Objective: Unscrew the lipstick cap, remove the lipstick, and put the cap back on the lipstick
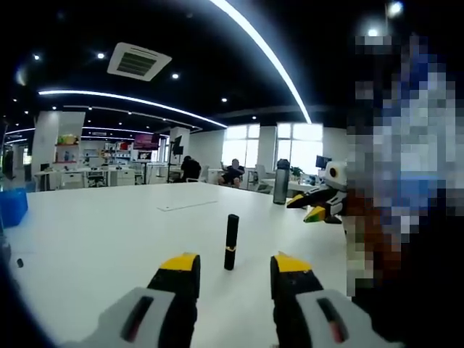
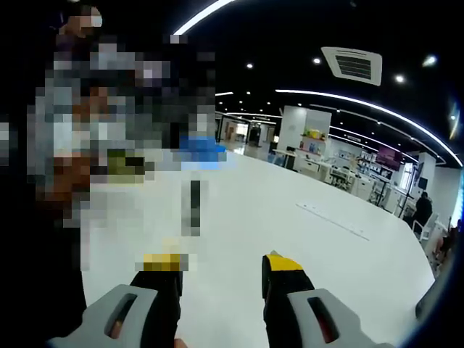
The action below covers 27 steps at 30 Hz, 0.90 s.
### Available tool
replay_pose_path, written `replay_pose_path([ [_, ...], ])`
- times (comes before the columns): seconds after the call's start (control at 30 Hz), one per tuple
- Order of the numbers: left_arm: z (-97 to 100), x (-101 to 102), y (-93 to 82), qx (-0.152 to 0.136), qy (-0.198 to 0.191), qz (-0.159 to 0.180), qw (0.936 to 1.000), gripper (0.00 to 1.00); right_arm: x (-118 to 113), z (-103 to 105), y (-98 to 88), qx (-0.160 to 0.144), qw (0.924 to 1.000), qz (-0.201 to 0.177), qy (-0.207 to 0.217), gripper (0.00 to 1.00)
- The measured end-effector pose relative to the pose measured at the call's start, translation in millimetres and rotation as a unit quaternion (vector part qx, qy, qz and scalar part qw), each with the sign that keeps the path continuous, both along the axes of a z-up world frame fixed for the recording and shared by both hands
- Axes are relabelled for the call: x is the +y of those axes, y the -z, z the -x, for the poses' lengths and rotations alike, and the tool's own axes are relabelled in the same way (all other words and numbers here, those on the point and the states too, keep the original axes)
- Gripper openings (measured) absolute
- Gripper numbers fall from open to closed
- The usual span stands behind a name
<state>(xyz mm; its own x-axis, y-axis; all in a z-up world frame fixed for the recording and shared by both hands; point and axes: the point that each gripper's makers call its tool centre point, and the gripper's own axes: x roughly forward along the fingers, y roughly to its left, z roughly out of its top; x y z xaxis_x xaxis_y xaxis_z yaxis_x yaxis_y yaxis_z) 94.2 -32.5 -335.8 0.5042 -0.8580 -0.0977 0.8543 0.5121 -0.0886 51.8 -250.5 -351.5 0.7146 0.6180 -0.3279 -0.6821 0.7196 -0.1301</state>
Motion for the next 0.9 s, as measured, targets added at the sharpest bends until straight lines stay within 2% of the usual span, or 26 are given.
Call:
replay_pose_path([
  [0.37,-1.1,-1.8,-1.0,0.002,0.001,0.003,1.0000,0.40,2.7,-0.3,4.3,0.006,1.0000,0.001,0.001,0.43],
  [0.7,-2.6,3.6,-2.4,0.002,-0.007,0.006,1.0000,0.40,-2.8,1.4,0.0,-0.001,1.0000,-0.003,0.009,0.43],
  [0.9,3.1,3.6,-6.5,-0.006,-0.005,0.008,0.9999,0.40,-2.6,5.0,-1.7,-0.005,1.0000,-0.002,0.005,0.43],
])
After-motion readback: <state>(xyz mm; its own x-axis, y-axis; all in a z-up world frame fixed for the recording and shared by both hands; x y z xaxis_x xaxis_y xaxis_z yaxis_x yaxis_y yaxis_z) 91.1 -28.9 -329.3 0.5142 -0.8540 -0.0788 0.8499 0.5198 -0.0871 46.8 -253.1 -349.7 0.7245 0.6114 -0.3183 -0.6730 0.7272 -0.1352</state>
